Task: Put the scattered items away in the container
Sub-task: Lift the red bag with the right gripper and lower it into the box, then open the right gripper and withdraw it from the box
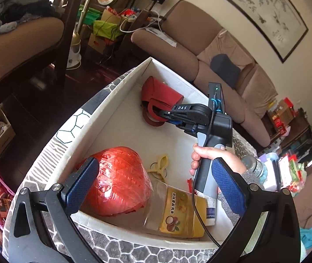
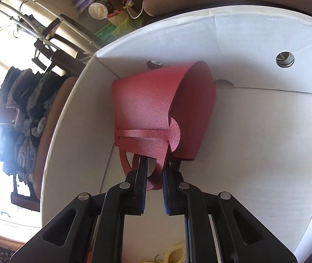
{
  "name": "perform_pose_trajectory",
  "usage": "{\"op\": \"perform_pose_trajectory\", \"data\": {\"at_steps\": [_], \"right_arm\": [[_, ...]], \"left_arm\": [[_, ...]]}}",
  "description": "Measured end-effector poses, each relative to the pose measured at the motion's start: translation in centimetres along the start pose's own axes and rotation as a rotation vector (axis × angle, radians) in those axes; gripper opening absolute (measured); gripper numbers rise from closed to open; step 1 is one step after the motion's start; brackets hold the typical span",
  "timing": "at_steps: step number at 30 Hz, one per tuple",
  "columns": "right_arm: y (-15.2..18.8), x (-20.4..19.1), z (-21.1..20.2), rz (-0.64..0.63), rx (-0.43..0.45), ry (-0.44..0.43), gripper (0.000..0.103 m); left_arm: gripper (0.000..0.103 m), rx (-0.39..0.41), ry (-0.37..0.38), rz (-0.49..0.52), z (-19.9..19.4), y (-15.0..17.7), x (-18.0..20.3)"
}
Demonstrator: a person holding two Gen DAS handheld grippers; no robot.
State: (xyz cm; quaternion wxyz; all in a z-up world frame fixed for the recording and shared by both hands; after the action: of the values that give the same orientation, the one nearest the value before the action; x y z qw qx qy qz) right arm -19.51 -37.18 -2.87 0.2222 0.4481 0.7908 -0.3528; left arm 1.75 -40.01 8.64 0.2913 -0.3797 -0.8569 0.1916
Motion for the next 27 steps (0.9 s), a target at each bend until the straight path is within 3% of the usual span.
{"op": "perform_pose_trajectory", "data": {"at_steps": [12,15,16,18,20,21,22,27], "right_arm": [[-0.5,0.2,1.0,-0.019,-0.013,0.068,0.015],[0.1,0.7,-0.3,0.003,-0.016,0.109,0.031],[0.3,0.6,-0.9,-0.011,-0.022,0.138,0.04],[0.8,-0.4,-2.6,-0.071,-0.023,0.168,0.048],[1.3,-1.8,-4.4,-0.121,-0.02,0.145,0.066],[1.6,-2.3,-5.2,-0.13,-0.02,0.132,0.08],[1.9,-2.5,-5.8,-0.133,-0.019,0.128,0.086],[2.6,-2.6,-8.3,-0.088,-0.008,0.139,0.086]], "left_arm": [[0.103,-0.011,0.001,0.012,0.0,0.1,0.5],[0.103,-0.012,0.005,0.025,-0.2,0.1,0.7],[0.103,-0.008,0.002,0.03,-0.3,0.0,0.7],[0.103,-0.007,0.005,0.033,-0.5,-0.1,0.8],[0.103,-0.013,0.016,0.03,-0.6,0.1,1.1],[0.103,-0.015,0.02,0.03,-0.6,0.3,1.2],[0.103,-0.016,0.021,0.031,-0.7,0.4,1.5],[0.103,-0.013,0.015,0.059,-1.1,0.8,3.0]]}}
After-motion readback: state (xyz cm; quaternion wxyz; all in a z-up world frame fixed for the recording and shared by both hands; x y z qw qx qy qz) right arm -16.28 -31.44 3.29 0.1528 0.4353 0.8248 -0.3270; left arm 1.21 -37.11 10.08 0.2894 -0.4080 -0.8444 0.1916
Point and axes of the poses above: each gripper's, at about its wrist camera, not at the fingertips, and z roughly the way its jaws point, x to its right, y to its underside, the point moved 8 cm from there along z, roughly the way its jaws point, and after that the axes turned 12 degrees about -y, right-handed, at the moved point
